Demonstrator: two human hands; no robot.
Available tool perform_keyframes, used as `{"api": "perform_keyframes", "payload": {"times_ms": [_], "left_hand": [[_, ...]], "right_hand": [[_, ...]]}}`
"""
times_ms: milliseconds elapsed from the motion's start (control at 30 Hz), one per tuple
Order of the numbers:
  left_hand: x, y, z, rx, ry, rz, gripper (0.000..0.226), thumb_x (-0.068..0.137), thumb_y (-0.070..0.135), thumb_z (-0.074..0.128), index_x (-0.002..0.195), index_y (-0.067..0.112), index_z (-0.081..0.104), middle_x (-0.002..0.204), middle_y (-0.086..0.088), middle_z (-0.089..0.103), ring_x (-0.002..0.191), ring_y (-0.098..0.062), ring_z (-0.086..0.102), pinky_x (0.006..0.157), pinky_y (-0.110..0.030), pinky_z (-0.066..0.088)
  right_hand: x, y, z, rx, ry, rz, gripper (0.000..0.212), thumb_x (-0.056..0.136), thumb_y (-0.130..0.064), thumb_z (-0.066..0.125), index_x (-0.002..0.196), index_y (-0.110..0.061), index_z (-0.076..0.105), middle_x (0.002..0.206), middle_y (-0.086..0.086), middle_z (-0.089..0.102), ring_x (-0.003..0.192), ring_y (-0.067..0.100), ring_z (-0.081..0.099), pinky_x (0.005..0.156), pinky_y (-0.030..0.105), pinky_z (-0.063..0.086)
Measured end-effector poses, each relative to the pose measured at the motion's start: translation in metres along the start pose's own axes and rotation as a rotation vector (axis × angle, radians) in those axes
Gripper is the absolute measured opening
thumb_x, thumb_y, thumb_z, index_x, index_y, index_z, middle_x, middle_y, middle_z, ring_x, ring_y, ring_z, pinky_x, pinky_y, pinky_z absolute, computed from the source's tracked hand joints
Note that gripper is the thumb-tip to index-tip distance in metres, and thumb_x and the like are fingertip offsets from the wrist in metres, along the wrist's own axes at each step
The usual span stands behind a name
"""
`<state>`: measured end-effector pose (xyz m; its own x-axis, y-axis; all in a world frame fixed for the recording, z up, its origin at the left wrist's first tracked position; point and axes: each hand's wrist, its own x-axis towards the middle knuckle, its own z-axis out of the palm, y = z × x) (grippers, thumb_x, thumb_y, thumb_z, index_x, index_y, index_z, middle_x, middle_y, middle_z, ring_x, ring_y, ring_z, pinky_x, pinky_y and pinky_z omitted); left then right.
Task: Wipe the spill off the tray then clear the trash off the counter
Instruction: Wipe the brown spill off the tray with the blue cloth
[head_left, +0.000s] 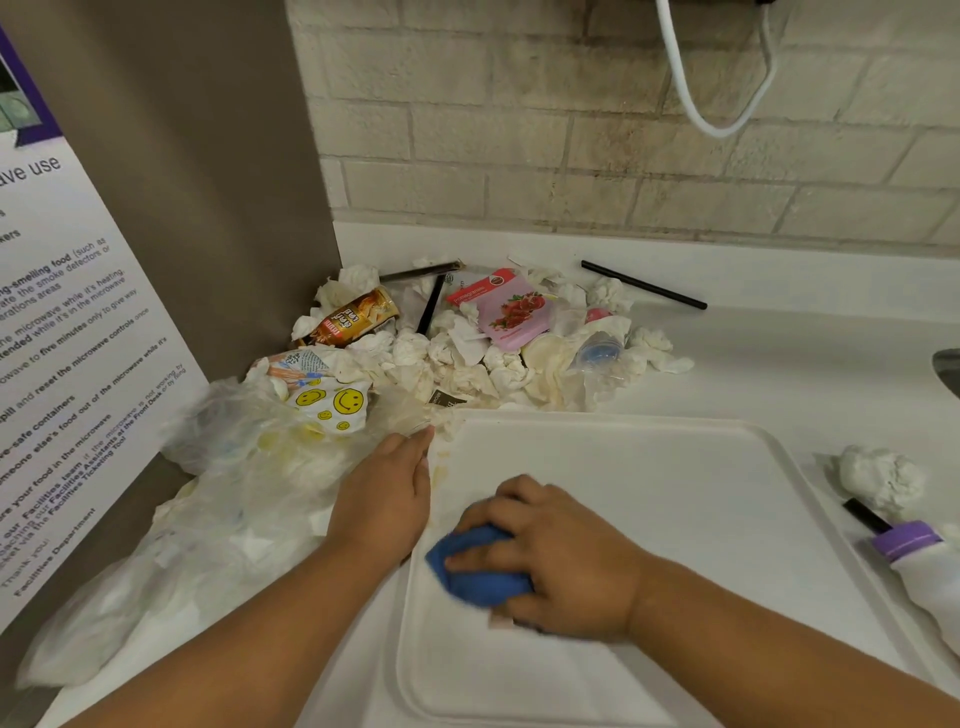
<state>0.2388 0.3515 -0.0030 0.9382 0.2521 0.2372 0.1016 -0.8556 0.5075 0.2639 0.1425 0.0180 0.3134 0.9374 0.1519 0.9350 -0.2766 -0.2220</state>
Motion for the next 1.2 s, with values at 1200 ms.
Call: {"api": "perform_keyframes", "payload": {"times_ms": [1200], "left_hand": [[0.002,0.001,0.0,-0.002,-0.012,-0.001,0.043,0.098,0.018,0.039,0.141,0.024,0.043,0.119,0.0,0.055,0.102,-0.019,0.057,0.081,-0.023,0.039]], "right_hand": [[0.035,0.002,-0.012,0.004,-0.192,-0.011,0.051,0.08,-0.031,0.064,0.13,-0.031,0.055,0.122,0.001,0.05,0.102,0.031,0.042,0.073,0.044,0.048]]}}
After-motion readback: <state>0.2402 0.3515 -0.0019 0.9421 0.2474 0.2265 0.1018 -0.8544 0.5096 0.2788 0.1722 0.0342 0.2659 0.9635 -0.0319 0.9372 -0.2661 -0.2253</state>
